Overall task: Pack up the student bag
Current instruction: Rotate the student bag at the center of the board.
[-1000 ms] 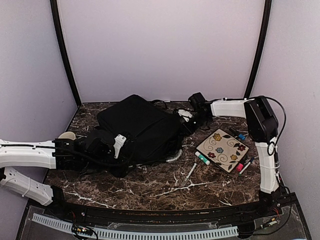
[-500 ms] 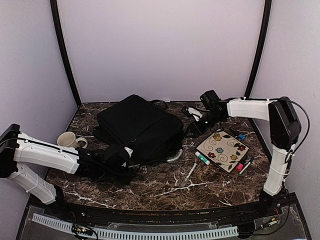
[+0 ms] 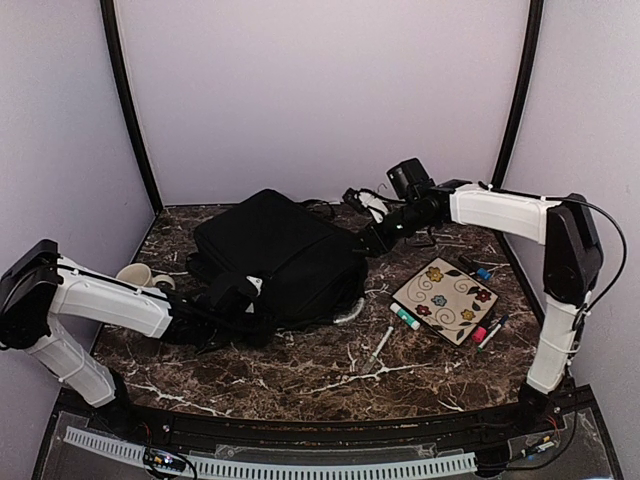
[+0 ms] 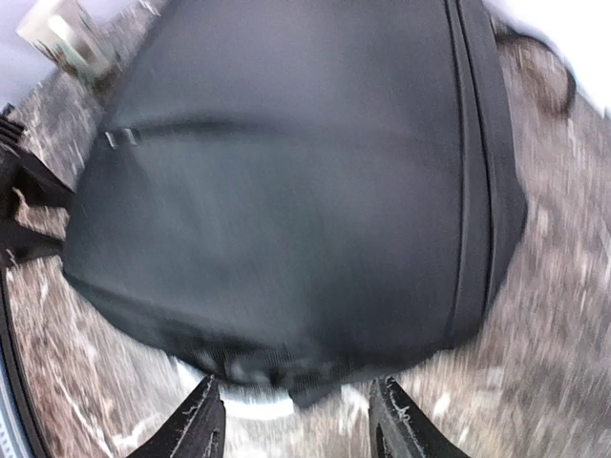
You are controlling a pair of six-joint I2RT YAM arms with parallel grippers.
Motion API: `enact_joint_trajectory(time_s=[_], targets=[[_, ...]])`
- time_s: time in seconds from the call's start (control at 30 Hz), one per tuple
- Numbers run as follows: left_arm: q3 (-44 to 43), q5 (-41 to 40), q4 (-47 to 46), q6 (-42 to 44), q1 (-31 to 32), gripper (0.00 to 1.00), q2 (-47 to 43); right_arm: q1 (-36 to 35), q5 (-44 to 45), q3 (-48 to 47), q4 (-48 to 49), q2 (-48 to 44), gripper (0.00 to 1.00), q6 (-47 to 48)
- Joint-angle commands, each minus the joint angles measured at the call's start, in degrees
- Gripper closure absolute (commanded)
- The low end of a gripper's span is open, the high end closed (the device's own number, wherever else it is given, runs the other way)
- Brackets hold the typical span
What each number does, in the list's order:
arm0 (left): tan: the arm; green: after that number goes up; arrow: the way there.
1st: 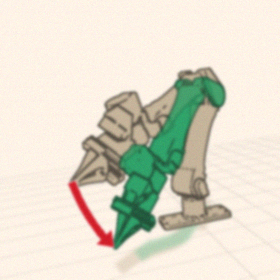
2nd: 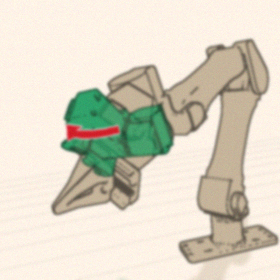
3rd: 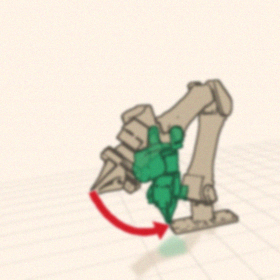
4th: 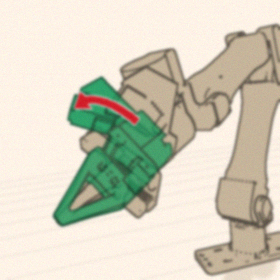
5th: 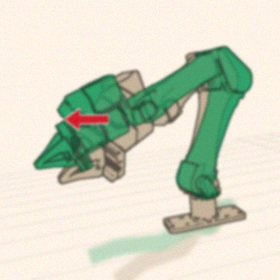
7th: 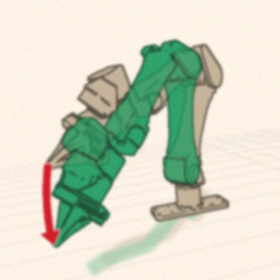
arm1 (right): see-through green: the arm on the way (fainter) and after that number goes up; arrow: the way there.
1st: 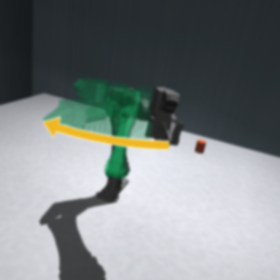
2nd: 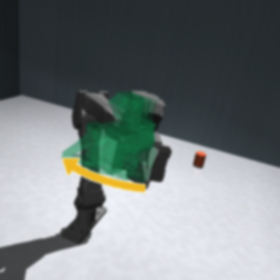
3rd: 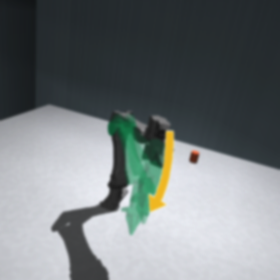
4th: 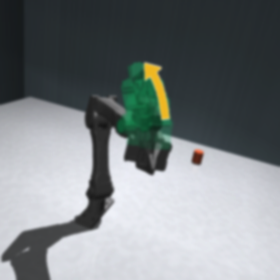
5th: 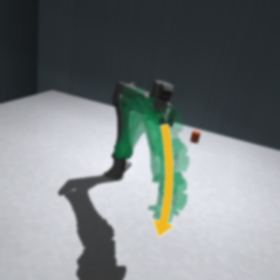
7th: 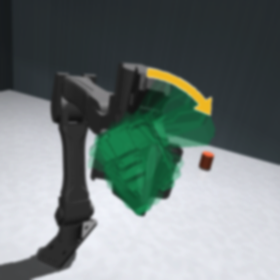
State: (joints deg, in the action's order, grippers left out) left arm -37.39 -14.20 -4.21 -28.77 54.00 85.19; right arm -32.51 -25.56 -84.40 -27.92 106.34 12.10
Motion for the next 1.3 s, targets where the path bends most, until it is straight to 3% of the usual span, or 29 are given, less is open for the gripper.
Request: enact_joint_trajectory(time_s=[0.0,0.17,0.33,0.6,0.97,1.27], targets=[[-0.9,2.5,-5.8,-1.2,-1.7,0.54,2.2,-3.6,-1.9,-7.6,2.6,5.6,0.49,0.9],[-2.6,4.8,-8.5,-0.7,-2.5,0.63,6.0,-6.8,-2.9,-16.5,2.7,14.5,0.50,2.4],[-2.8,6.6,-10.4,-1.0,-2.6,0.79,6.7,-8.3,-3.3,-25.0,0.5,23.4,0.50,1.5],[-2.3,7.7,-3.3,-0.8,-2.5,1.00,1.7,-9.9,-3.0,-27.1,-0.7,28.3,0.51,0.6],[-4.4,12.4,6.1,2.9,1.3,1.00,1.1,-9.9,-1.4,-27.4,-1.5,30.4,0.51,-0.5],[-11.2,12.3,1.5,7.3,7.4,1.00,10.8,-10.3,-2.0,-29.5,-3.4,34.0,0.53,-2.3]])
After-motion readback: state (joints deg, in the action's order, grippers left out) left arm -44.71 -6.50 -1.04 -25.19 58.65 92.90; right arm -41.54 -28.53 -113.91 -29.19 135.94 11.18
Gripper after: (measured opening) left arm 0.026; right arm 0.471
